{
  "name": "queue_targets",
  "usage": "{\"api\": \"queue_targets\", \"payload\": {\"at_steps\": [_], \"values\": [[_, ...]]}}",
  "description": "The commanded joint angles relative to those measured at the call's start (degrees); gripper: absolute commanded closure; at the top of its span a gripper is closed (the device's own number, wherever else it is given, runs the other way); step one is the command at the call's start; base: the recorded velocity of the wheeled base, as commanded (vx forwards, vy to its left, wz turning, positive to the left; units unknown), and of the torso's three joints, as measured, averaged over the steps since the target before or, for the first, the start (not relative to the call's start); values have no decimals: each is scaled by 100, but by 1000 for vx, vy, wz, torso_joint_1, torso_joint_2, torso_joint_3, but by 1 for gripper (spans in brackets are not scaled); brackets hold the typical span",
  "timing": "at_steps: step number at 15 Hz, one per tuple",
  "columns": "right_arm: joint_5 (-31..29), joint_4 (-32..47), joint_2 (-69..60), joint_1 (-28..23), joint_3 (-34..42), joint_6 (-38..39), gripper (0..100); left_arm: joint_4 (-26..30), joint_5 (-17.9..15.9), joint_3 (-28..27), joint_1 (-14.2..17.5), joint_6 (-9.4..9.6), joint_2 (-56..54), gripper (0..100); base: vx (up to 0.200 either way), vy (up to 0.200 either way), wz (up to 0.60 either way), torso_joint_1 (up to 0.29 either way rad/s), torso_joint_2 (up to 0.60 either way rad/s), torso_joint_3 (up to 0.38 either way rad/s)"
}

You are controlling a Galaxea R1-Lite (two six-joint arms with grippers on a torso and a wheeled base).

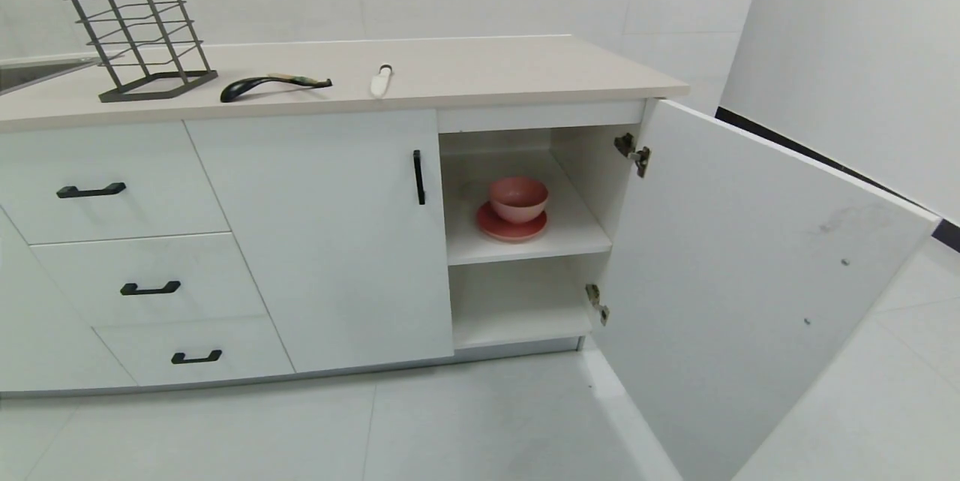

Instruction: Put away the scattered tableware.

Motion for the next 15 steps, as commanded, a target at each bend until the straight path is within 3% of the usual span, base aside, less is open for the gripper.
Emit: {"api": "queue_targets", "payload": {"at_steps": [1,2,10,13,14,15], "values": [[0,4,25,3,-1,-7,0,2,10,0,0,-2,0,0,0,-200,0,-2,2,2],[9,4,25,3,-1,-7,100,2,10,0,-9,-2,0,0,0,-200,0,2,2,-2],[9,-4,25,-76,-1,2,100,2,19,0,0,-11,0,0,0,-200,0,4,4,2],[36,-4,25,-76,-1,11,100,2,19,0,0,-11,0,0,0,0,0,0,0,0],[132,-119,-1,-226,-10,11,100,2,10,0,-9,-20,0,0,0,0,0,0,0,0],[247,-681,-19,-735,-344,-33,100,2,1,0,-9,-20,0,0,0,0,0,0,0,0]]}}
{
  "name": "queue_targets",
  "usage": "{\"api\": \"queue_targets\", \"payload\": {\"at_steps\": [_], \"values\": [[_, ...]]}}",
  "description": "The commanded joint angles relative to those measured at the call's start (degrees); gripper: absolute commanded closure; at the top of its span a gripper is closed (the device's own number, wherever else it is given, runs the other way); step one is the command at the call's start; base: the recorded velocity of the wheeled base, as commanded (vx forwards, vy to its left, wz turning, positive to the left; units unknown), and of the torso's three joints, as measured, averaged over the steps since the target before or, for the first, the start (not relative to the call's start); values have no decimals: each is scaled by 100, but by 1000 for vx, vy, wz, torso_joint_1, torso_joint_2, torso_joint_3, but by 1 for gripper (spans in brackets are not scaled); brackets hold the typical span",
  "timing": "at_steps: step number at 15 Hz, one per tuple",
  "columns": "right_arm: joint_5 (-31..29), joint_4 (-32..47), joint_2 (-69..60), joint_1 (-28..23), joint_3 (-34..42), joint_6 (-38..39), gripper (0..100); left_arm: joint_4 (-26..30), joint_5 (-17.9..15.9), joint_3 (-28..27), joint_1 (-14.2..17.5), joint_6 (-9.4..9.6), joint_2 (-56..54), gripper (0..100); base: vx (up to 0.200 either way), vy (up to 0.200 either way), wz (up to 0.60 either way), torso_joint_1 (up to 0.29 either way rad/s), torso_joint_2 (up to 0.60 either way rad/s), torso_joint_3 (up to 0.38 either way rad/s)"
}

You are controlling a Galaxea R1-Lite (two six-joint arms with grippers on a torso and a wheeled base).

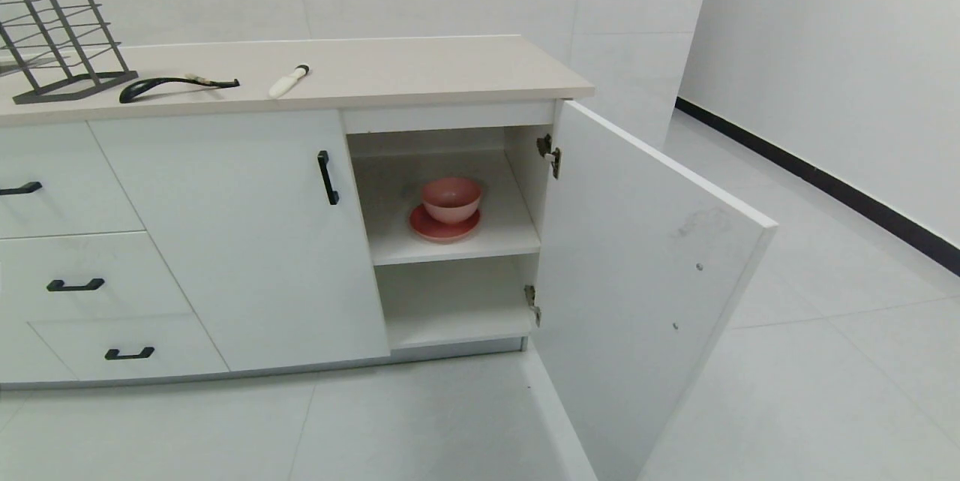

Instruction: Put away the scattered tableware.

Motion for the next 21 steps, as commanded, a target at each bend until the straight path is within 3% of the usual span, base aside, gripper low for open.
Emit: {"api": "queue_targets", "payload": {"at_steps": [1,3,8,9,12,17,19,21], "values": [[365,-792,134,-625,-628,-81,100,-3,-13,0,2,-4,0,0,0,0,0,0,0,0],[1367,-950,960,-765,-1357,-406,100,-3,5,0,2,-4,0,0,0,0,0,0,0,0],[1499,-1416,2964,-423,-1639,-600,100,-3,23,0,-6,-31,0,0,0,0,0,0,0,0],[1499,-1785,3623,-133,-1797,-617,100,-3,23,0,2,-31,0,0,0,0,0,0,0,0],[1507,-2497,4740,70,-1885,-635,100,-3,23,0,2,-31,0,0,0,0,0,0,0,0],[1798,-4150,6541,-133,-1823,-1004,100,-3,31,0,2,-57,0,0,0,0,0,0,0,0],[1921,-4334,6919,-133,-1867,-1083,100,-12,49,0,2,-101,0,0,0,0,0,0,0,0],[2369,-4861,7359,-141,-1858,-1189,100,-12,58,0,2,-119,0,0,0,0,0,0,0,0]]}}
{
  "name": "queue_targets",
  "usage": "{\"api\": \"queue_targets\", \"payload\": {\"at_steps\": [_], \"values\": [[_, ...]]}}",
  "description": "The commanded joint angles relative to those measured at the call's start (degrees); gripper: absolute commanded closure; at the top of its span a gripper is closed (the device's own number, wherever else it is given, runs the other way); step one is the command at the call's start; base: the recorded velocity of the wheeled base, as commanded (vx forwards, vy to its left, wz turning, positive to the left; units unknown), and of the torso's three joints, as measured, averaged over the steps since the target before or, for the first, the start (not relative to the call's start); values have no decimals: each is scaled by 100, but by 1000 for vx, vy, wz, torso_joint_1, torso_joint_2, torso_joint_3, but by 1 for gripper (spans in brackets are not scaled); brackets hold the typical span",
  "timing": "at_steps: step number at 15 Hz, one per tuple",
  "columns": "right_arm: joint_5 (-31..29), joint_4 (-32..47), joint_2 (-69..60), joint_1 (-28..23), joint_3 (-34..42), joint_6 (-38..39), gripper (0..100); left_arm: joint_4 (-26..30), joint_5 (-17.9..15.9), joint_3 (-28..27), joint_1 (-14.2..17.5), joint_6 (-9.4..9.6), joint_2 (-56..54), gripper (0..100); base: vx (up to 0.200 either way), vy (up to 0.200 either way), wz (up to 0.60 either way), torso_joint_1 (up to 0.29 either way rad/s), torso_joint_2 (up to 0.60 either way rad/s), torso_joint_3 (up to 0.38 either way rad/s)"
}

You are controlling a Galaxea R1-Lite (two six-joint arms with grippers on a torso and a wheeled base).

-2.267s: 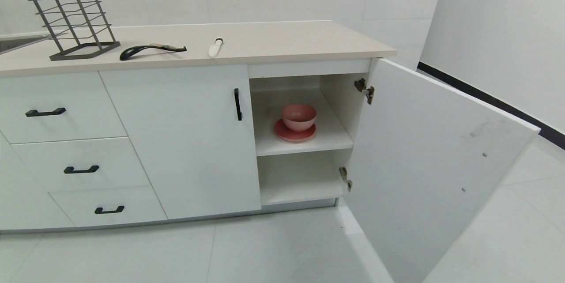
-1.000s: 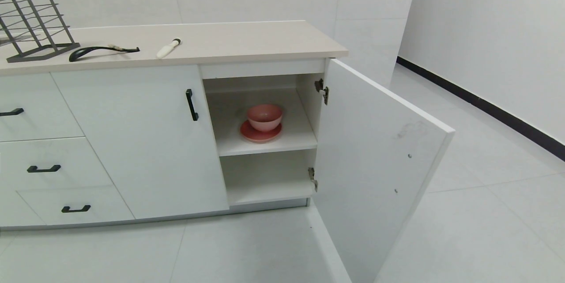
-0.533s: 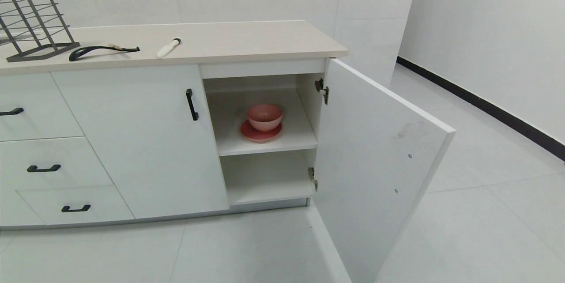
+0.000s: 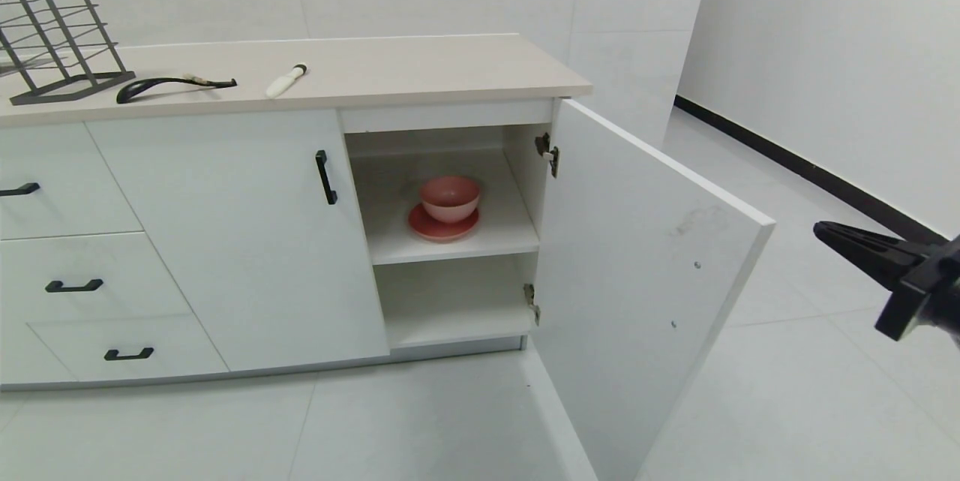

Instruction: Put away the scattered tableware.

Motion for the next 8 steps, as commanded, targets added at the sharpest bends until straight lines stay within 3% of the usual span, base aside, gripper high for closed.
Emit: {"api": "queue_targets", "payload": {"at_steps": [1,4,8], "values": [[375,-655,1025,-67,-9,-265,100,-2,-8,0,2,-2,0,0,0,0,0,0,0,0],[893,-1649,1904,-296,-27,-503,100,-2,0,0,2,-19,0,0,0,0,0,0,0,0],[1139,-2369,2528,-384,-159,-503,100,-2,0,0,2,-37,0,0,0,0,0,0,0,0]]}}
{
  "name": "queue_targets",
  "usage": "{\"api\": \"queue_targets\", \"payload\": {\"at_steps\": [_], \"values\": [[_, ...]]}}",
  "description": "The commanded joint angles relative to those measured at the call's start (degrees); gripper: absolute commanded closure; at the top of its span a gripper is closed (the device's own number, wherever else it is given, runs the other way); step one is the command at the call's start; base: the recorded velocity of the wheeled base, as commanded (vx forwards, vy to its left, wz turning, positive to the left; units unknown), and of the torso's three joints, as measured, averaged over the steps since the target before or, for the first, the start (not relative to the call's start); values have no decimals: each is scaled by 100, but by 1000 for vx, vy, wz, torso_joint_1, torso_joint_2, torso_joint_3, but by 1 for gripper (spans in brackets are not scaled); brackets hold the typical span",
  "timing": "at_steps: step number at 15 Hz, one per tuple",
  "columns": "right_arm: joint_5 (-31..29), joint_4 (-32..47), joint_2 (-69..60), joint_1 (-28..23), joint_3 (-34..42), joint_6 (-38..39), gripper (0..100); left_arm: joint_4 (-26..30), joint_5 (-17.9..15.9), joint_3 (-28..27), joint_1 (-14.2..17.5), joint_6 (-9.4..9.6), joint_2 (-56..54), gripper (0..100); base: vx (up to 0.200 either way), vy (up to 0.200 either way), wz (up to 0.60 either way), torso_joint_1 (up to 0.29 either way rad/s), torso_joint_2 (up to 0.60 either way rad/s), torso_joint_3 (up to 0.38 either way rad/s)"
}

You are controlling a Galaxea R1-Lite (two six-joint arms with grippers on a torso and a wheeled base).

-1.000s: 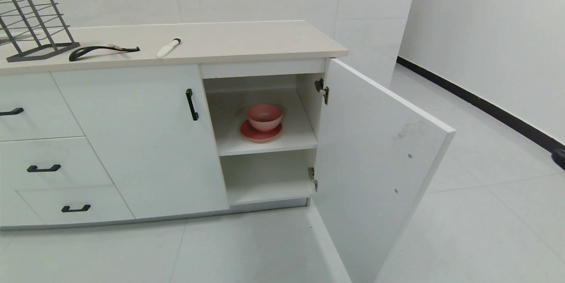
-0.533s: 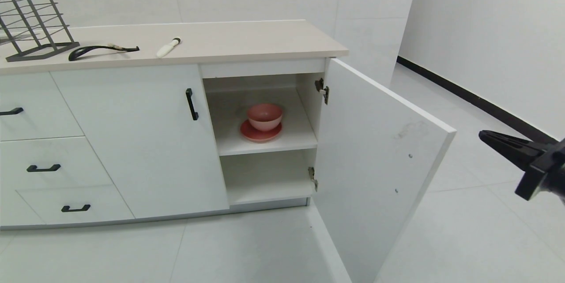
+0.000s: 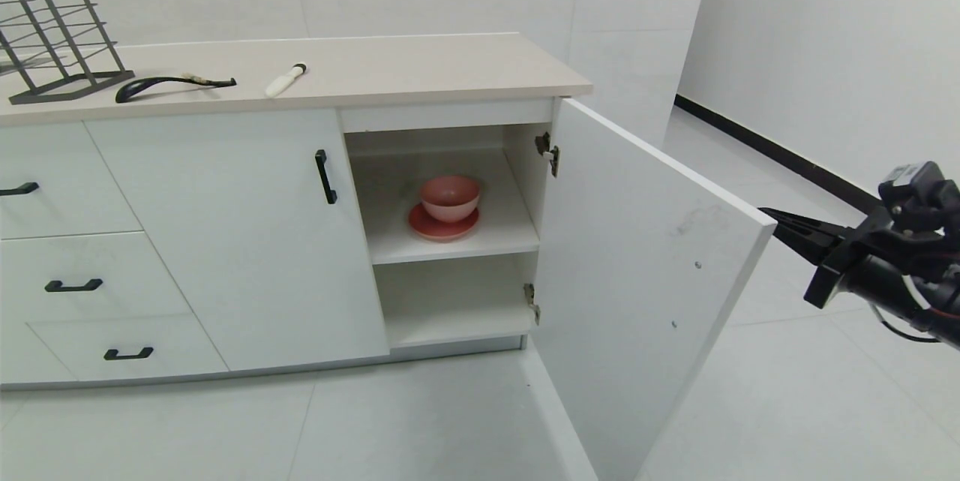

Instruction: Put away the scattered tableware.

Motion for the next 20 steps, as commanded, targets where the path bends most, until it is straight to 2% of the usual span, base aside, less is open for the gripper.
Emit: {"api": "queue_targets", "payload": {"at_steps": [1,5,8,11,20], "values": [[82,-145,527,-38,-179,-8,100,-1,0,0,5,1,0,0,0,0,0,0,0,0],[443,-259,913,33,-662,-17,100,-1,9,0,5,1,0,0,0,0,0,0,0,0],[496,-576,1177,85,-812,-17,100,-1,9,0,5,1,0,0,0,0,0,0,0,0],[794,-637,1195,279,-768,-17,100,-1,9,0,5,-8,0,0,0,0,0,0,0,0],[715,-857,1168,1105,-548,-17,100,-10,44,0,5,-43,0,0,0,0,0,0,0,0]]}}
